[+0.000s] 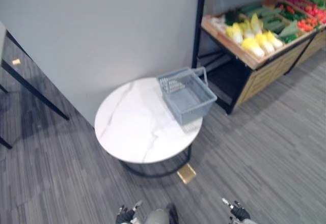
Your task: Pick vegetable in the basket
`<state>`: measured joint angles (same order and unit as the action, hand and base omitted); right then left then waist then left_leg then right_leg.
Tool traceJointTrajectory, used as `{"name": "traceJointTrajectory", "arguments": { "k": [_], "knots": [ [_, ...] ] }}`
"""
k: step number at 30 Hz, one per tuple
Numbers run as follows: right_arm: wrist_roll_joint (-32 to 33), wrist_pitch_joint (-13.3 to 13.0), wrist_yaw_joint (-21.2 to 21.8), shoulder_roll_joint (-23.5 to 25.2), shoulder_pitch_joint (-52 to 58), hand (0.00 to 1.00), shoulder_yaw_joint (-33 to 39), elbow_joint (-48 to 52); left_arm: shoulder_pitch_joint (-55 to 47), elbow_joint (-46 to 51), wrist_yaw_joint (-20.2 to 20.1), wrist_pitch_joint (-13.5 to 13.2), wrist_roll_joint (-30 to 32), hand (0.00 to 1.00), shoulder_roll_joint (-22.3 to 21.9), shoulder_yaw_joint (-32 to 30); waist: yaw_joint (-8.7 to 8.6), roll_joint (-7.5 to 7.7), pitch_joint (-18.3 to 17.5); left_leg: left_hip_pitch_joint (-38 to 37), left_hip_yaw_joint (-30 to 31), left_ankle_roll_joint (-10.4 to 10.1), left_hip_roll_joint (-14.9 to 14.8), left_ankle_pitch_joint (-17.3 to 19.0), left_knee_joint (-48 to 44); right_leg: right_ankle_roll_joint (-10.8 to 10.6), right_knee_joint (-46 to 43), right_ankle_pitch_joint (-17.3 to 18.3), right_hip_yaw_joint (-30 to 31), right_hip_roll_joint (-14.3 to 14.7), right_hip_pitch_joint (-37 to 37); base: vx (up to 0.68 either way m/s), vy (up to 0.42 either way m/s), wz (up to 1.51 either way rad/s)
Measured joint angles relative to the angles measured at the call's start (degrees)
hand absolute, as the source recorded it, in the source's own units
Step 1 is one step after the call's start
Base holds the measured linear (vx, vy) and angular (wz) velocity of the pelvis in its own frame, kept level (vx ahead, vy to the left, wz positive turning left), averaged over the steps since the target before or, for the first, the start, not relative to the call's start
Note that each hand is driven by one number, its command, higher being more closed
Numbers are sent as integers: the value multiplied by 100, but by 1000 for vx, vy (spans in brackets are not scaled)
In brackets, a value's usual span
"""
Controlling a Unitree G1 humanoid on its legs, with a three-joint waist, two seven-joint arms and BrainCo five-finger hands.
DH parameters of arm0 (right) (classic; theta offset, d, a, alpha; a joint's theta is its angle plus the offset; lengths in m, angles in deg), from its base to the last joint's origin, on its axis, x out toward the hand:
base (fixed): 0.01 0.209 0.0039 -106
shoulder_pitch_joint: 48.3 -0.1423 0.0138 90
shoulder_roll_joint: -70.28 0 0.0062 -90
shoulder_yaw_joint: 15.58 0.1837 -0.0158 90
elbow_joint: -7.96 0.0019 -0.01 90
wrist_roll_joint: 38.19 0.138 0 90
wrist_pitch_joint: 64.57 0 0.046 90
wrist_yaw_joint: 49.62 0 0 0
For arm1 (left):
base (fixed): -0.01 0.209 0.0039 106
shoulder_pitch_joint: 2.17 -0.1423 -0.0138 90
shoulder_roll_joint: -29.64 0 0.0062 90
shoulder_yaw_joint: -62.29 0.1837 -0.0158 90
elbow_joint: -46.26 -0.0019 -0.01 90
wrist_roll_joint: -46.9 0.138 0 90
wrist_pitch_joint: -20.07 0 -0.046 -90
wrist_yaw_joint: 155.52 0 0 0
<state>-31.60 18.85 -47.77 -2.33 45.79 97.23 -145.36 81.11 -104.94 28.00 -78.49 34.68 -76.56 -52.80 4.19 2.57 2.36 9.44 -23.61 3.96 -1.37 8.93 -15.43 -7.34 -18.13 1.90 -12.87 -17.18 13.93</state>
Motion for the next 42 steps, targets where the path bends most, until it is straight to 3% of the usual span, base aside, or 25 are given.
{"name": "traceJointTrajectory", "arguments": {
  "k": [1, 3, 4, 6, 7, 8, 10, 12, 15, 17, 18, 19, 20, 23, 26, 28, 31, 32, 33, 34, 36, 37, 38, 40, 42],
  "knots": [
    [1, -3, 0, -47, 8, 0, 115, -73, 11, -55, -3, 9, 2, 0, 71, 142, -47, -17, -31, -130, 81, 21, 94, 29, 86, -22, -547, -145, 93, -89, -179, 346, 141, 65],
    [6, 7, -2, -174, 120, 0, 328, -208, 7, -262, -10, 46, 7, 0, 301, 584, -104, -46, 57, -866, 237, 19, 321, 93, 500, -89, -2686, -1244, 505, -327, -909, 348, 144, 42],
    [59, -4, 2, -167, 164, 0, 359, -220, -51, -334, -5, 59, 7, 0, 425, 738, -151, 13, 89, -1238, 340, -7, 427, 138, 696, -13, -3935, -1160, 532, -422, -1411, 293, 110, 27],
    [59, -10, 4, -273, 194, 0, 240, -184, -88, -444, 5, 130, -8, 0, 509, 809, -295, 48, 95, -1630, 559, -18, 489, 189, 921, 396, -4872, -814, 325, -326, -2054, 316, 73, 48],
    [59, -7, 0, -323, 227, 0, 151, -185, -72, -460, 7, 150, -8, 0, 540, 945, -330, 24, 112, -1795, 714, -49, 493, 203, 1043, 394, -4962, -299, 84, -239, -2397, 419, 46, 75],
    [72, -4, -3, -332, 241, 0, 156, -185, -54, -468, 15, 149, -10, 0, 554, 1009, -376, 11, 146, -1891, 836, -16, 487, 170, 1054, 365, -4755, 147, -166, -246, -2544, 356, 12, 69],
    [117, -12, 2, -344, 238, 0, 156, -180, -50, -474, 38, 151, -11, 0, 533, 1010, -428, -21, 195, -2139, 1069, -38, 475, 175, 1148, 353, -3770, 621, -559, -236, -2595, 373, -56, 78],
    [124, -16, 5, -366, 236, 0, 135, -154, -29, -444, 68, 144, -9, 0, 479, 974, -411, -51, 232, -2296, 1249, -157, 381, 245, 1183, 397, -2578, 723, -622, -151, -2588, 355, -136, 71],
    [124, -93, 0, -436, 217, 0, -93, -8, -46, -373, 76, 119, -3, 0, 293, 646, -370, -179, 306, -2493, 1497, -583, -114, 509, 1165, 233, -539, 562, -241, 181, -2583, 349, -266, 42],
    [127, -128, 7, -436, 215, 0, -372, 21, -55, -314, 70, 93, 0, 0, 264, 402, -314, -69, 341, -2609, 1508, -878, -315, 720, 1086, 182, 291, 160, -21, 188, -2554, 362, -371, 8],
    [138, -129, 13, -424, 224, 0, -484, 37, -74, -271, 69, 86, 1, 0, 233, 244, -245, 3, 341, -2729, 1481, -1078, -451, 875, 1041, -14, 314, -496, -1, 218, -2553, 395, -421, -6],
    [163, -128, 23, -508, 216, 0, -526, 48, -91, -290, 75, 99, 3, 0, 173, 187, -241, -102, 356, -2774, 1471, -1113, -611, 895, 1014, 51, 73, -292, -98, 351, -2562, 453, -527, 8],
    [239, -149, 39, -534, 180, 0, -577, 78, -92, -234, 44, 34, 4, 0, 10, 44, -260, -155, 368, -2778, 1436, -1143, -763, 667, 912, 151, -434, 263, -168, 398, -2678, 362, -439, 23],
    [245, -168, 126, -621, 169, 0, -718, 77, -100, -232, 35, 5, 4, 0, -81, -14, -268, -179, 328, -2843, 1500, -1124, -935, 102, 932, 292, -844, 761, -361, 431, -2596, 340, -399, 26],
    [242, -172, 135, -771, 43, 0, -999, -48, -159, -274, 32, -6, -11, 0, -189, -5, -306, -373, 210, -2631, 1786, -1136, -1189, -338, 660, 439, -599, 868, -631, 654, -2330, 314, -316, 27],
    [242, -167, 215, -767, -53, 0, -1238, -85, -128, -255, 23, -18, -129, 0, -166, 69, -339, -343, 209, -2064, 2250, -1189, -1249, -832, -85, 505, -270, 903, -909, 705, -2030, 267, -280, 55],
    [309, -167, 225, -714, -50, 0, -1324, -98, -27, -274, 64, -34, -288, 0, -13, 411, -393, -265, 270, -1499, 1804, -1272, -1423, -1472, -1105, 541, 192, 915, -1280, 632, -1487, 208, -206, 63],
    [379, -167, 207, -718, -43, 0, -1312, -119, -7, -262, 71, -76, -288, 0, 1, 531, -405, -268, 279, -1246, 1408, -1329, -1513, -1046, -1609, 542, 360, 915, -1422, 601, -1219, 186, -148, 64],
    [445, -168, 198, -734, -25, 0, -1303, -132, -8, -259, 74, -94, -289, 0, 13, 561, -414, -266, 280, -1158, 1276, -1332, -1492, -810, -1766, 541, 426, 915, -1473, 580, -1112, 183, -69, 59],
    [620, -172, 144, -793, -19, 0, -1202, -174, -1, -246, 89, -102, -296, 0, 44, 646, -429, -254, 294, -934, 1062, -1307, -1258, -280, -1839, 540, 527, 914, -1541, 514, -869, 139, 4, 49],
    [745, -181, 76, -860, -41, 0, -1178, -186, 26, -244, 115, -121, -288, 0, 65, 784, -498, -227, 303, -883, 789, -1295, -1016, -13, -1166, 535, 564, 912, -1551, 445, -810, 92, 68, 44],
    [745, -195, 47, -898, -81, 0, -1159, -177, 23, -244, 121, -138, -278, 0, 50, 775, -522, -240, 314, -923, 727, -1242, -846, -34, -441, 516, 565, 901, -1542, 447, -849, 78, 146, 11],
    [734, -215, 12, -940, -122, 0, -1140, -154, 21, -254, 143, -136, -276, 0, 9, 710, -505, -324, 366, -1049, 649, -1057, -768, -566, 206, 461, 542, 873, -1487, 552, -865, 81, 164, -6],
    [679, -217, -28, -888, -165, 0, -1079, -57, 34, -276, 159, -122, -258, 0, -1, 676, -540, -338, 395, -1368, 638, -1071, -708, -509, 752, 386, 610, 844, -1396, 644, -865, 76, 175, -4],
    [443, -221, -133, -895, -228, 0, -860, 4, 61, -210, 170, -128, -140, 0, 53, 669, -534, -215, 481, -1470, 527, -1064, -571, -512, 1286, 160, 845, 675, -1210, 634, -984, -23, 209, -9]
  ]
}}
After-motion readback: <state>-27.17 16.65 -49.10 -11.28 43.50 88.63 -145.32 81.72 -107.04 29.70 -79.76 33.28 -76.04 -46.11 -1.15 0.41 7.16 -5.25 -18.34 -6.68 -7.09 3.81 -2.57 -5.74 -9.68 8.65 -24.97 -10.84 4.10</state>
